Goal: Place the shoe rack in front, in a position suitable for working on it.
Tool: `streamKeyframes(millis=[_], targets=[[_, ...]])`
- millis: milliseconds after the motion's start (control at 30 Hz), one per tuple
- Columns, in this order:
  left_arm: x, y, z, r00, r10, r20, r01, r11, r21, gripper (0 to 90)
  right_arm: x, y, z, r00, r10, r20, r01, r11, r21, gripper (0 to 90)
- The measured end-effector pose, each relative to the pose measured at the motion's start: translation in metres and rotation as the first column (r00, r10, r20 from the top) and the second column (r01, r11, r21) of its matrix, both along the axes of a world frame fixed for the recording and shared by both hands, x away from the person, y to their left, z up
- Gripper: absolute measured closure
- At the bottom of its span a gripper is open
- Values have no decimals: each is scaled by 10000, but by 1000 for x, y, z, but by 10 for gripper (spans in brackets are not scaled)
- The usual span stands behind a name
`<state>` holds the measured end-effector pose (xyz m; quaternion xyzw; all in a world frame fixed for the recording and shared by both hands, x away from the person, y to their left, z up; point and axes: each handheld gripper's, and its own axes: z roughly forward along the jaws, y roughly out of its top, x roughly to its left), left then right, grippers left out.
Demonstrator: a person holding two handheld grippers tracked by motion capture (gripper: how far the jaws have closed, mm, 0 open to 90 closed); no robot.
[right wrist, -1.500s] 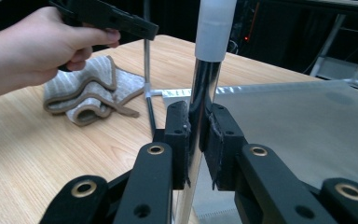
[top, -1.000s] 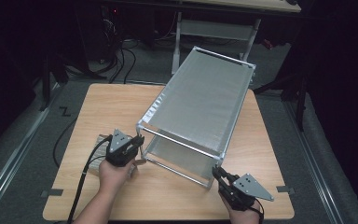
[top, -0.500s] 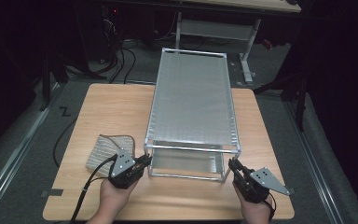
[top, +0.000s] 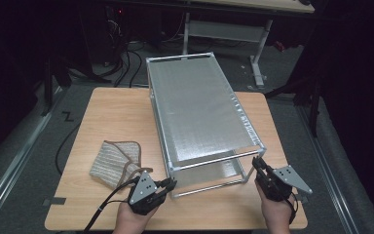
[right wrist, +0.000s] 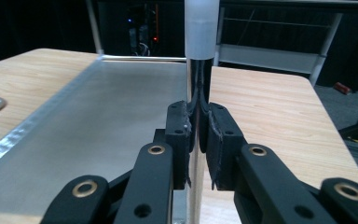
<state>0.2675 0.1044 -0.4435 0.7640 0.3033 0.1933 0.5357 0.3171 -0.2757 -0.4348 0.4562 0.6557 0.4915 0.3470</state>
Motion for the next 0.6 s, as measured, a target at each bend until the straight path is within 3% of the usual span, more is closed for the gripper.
streamKeyframes(millis=[500,600], targets=[[-6,-46,1,9923,-1242,-22,1242,9922,109,803,37,-18,3,9967,-784,-197,774,9960,-456,805],[-4,-50,1,9919,-1269,-36,1269,9919,17,779,40,-23,4,9953,-930,-284,919,9951,-372,705]])
